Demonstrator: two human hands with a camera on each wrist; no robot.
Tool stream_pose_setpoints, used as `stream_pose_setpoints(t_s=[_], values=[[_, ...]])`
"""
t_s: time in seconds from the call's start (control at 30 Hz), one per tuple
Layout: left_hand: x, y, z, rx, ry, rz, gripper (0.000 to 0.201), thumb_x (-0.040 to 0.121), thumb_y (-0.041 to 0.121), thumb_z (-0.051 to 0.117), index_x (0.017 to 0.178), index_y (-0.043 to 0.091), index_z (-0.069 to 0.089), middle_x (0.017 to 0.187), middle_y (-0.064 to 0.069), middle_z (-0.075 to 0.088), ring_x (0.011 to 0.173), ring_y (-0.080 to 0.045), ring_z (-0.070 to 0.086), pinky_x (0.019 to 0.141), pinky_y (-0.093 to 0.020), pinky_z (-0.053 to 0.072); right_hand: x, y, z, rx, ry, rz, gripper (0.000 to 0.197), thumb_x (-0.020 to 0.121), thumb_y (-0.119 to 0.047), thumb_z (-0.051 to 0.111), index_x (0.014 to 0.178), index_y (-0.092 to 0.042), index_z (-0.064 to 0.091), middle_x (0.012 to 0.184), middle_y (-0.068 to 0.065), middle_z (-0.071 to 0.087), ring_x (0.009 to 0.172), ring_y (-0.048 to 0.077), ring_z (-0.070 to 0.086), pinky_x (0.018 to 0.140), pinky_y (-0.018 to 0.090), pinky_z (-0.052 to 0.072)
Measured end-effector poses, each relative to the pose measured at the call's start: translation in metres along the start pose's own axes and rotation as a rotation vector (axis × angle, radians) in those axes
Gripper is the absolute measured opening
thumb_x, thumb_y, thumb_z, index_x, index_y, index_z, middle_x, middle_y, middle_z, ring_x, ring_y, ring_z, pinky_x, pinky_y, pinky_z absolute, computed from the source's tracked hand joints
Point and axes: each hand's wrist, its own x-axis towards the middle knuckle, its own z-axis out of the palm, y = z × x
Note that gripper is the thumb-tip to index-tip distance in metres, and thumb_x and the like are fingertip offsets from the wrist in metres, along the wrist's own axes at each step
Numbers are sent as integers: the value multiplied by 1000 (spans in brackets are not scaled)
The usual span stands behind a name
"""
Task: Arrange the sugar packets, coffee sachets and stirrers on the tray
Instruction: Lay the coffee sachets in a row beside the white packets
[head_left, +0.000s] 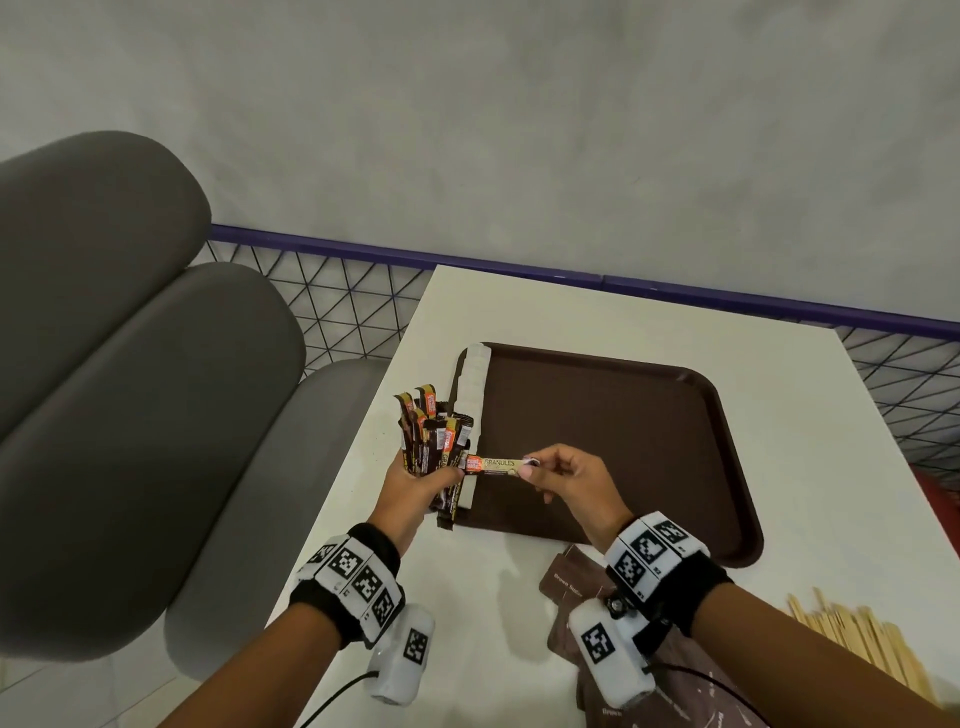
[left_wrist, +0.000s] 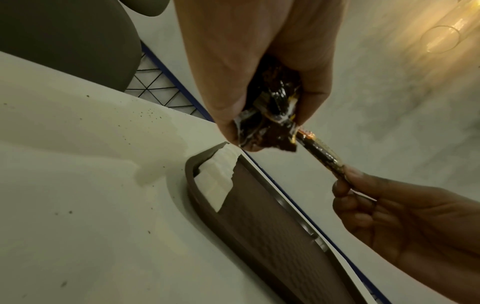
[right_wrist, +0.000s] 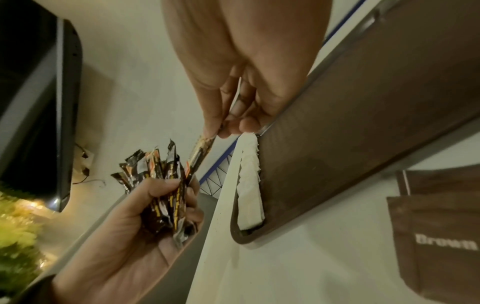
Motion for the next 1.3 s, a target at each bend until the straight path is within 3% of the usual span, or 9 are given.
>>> stream_pose_setpoints(t_s=[0.27, 0.4, 0.5, 0.6, 0.73, 0.8, 0.93, 1.2, 1.3], values=[[17, 3, -24, -69, 38, -19, 35, 78, 4, 69, 111, 14, 61, 99, -7, 69, 95, -25, 63, 70, -34, 46, 66, 9, -44, -19, 323, 131, 13, 81, 1, 64, 94, -1, 66, 69, 1, 57, 57, 8, 44, 38, 10, 35], [23, 3, -34, -63, 65, -37, 54, 53, 25, 78, 105, 19, 64, 96, -2, 72, 98, -26, 63, 81, -42, 47, 121, 10, -49, -79, 398, 161, 13, 81, -4, 66, 93, -6, 68, 63, 1, 54, 52, 10, 42, 36, 10, 34], [28, 5, -40, -83, 75, -39, 59, 45, 29, 78, 102, 20, 65, 90, 1, 74, 98, -28, 63, 87, -49, 45, 163, 13, -41, -124, 421, 200, 16, 80, -7, 67, 96, -4, 69, 63, -2, 55, 54, 8, 43, 48, 14, 36], [32, 6, -45, -95, 66, -39, 62, 43, 29, 78, 103, 18, 65, 92, -2, 74, 99, -26, 63, 85, -44, 46, 196, 17, -34, -168, 423, 230, 21, 79, -11, 69, 99, -3, 69, 64, -2, 55, 59, 9, 46, 56, 18, 36], [39, 4, -50, -102, 94, -31, 75, 37, 38, 76, 108, 15, 64, 100, -8, 72, 100, -28, 63, 87, -46, 45, 222, 22, -28, -242, 405, 276, 26, 78, -14, 71, 102, -2, 68, 85, 9, 62, 81, 20, 54, 77, 30, 44], [44, 3, -53, -103, 102, -35, 75, 37, 37, 77, 107, 15, 64, 99, -8, 72, 99, -28, 63, 85, -45, 45, 228, 22, -27, -288, 396, 284, 26, 79, -14, 70, 101, -2, 68, 92, 11, 65, 87, 21, 56, 80, 27, 42], [50, 2, -52, -95, 91, -47, 75, 38, 37, 77, 108, 14, 64, 96, -6, 73, 99, -27, 64, 78, -38, 45, 231, 18, -24, -335, 460, 306, 23, 79, -11, 70, 99, -1, 66, 106, 15, 67, 100, 28, 60, 73, 23, 37], [55, -4, -47, -88, 79, -84, 75, 40, 37, 77, 111, 16, 63, 99, -5, 73, 101, -27, 64, 81, -40, 47, 235, 19, -21, -403, 486, 303, 12, 82, -9, 67, 87, -8, 56, 107, 18, 64, 79, 25, 54, 68, 26, 39], [54, -2, -45, -85, 72, -79, 70, 41, 37, 77, 107, 16, 65, 98, -5, 73, 100, -27, 64, 85, -45, 45, 234, 19, -18, -392, 490, 296, 18, 82, -12, 67, 95, -4, 58, 104, 15, 62, 65, 17, 49, 53, 24, 36]])
